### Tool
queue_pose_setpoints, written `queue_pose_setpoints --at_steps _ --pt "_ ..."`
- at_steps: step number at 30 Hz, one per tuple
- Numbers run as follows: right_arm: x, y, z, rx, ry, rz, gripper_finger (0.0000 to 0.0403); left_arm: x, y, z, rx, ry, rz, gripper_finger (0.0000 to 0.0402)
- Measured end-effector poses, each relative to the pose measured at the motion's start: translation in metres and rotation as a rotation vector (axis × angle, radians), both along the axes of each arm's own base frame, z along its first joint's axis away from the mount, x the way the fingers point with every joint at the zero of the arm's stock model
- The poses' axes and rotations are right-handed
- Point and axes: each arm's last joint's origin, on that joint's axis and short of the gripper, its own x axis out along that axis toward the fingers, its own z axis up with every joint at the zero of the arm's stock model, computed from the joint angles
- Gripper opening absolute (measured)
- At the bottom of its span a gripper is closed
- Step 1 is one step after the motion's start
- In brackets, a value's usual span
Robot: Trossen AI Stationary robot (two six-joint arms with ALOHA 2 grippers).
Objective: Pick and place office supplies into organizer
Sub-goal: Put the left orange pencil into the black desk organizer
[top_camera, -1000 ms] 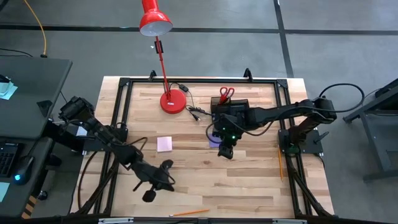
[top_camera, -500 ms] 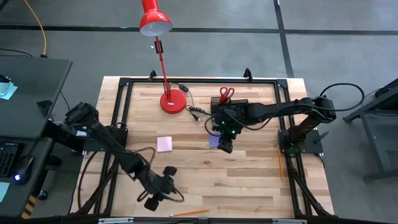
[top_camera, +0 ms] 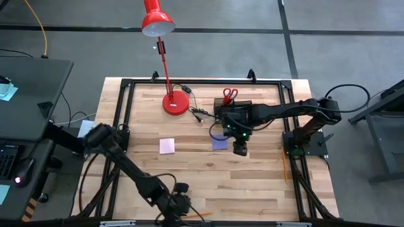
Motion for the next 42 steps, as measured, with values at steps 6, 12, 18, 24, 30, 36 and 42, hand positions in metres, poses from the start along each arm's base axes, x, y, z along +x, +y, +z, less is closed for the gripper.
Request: queue_pose_setpoints --at_steps 6,12,18,24,30,36,42 --pt "-0.021 -0.003 -0.004 -0.005 0.156 0.076 0.0145 0.012 -0.008 -0.010 -0.009 0.039 0.070 0.0106" --pt "-0.024 -0.008 -0.009 -0.006 0.142 0.092 0.0145 0.021 -0.016 -0.025 -0.031 0.077 0.080 0.0106" --pt "-0.027 -0.009 -0.011 -0.004 0.117 0.086 0.0145 0.022 -0.018 -0.031 -0.065 0.092 0.083 0.0106" --pt "-0.030 -0.009 -0.016 -0.006 0.121 0.087 0.0145 0.019 -0.017 -0.035 -0.052 0.141 0.072 0.0106" --pt "-0.029 -0.009 -0.016 -0.019 0.107 0.091 0.0145 0.016 -0.014 -0.037 0.022 0.165 0.024 0.0106" --pt "-0.028 -0.009 -0.016 -0.033 0.096 0.094 0.0145 0.019 -0.004 -0.039 0.081 0.180 0.021 0.0106" --pt "-0.029 -0.010 -0.016 -0.031 0.108 0.089 0.0145 0.029 0.018 -0.040 0.106 0.214 0.076 0.0106"
